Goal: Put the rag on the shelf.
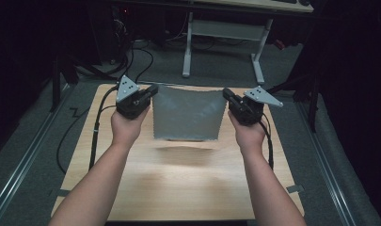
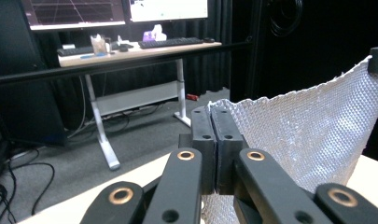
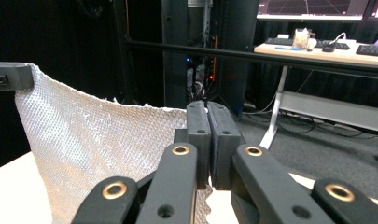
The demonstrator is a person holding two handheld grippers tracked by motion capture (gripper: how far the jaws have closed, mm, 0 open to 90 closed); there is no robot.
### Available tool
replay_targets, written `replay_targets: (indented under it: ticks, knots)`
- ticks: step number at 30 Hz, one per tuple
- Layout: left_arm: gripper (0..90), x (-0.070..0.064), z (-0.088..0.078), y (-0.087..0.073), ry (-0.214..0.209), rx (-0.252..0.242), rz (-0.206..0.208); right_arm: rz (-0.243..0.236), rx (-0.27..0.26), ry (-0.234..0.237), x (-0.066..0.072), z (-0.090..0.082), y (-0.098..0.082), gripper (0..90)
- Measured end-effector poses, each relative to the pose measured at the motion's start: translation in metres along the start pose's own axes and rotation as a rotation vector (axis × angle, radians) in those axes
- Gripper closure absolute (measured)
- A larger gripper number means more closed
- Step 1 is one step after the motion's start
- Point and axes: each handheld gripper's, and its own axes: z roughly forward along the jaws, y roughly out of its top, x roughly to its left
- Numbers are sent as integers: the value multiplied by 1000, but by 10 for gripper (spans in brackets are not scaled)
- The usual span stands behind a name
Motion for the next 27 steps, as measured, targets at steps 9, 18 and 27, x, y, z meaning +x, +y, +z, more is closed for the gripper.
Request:
replay_targets:
  ticks: [9, 18, 27]
  knots:
    - [898, 16, 15, -1, 20, -13, -35, -1, -6, -6, -11, 27, 10, 892]
    - [897, 30, 35, -2, 40, 47, -41, -31, 33, -30, -16, 53, 13, 892]
    - [898, 39, 52, -32, -21, 141, -97, -32, 127, -37, -28, 71, -8, 892]
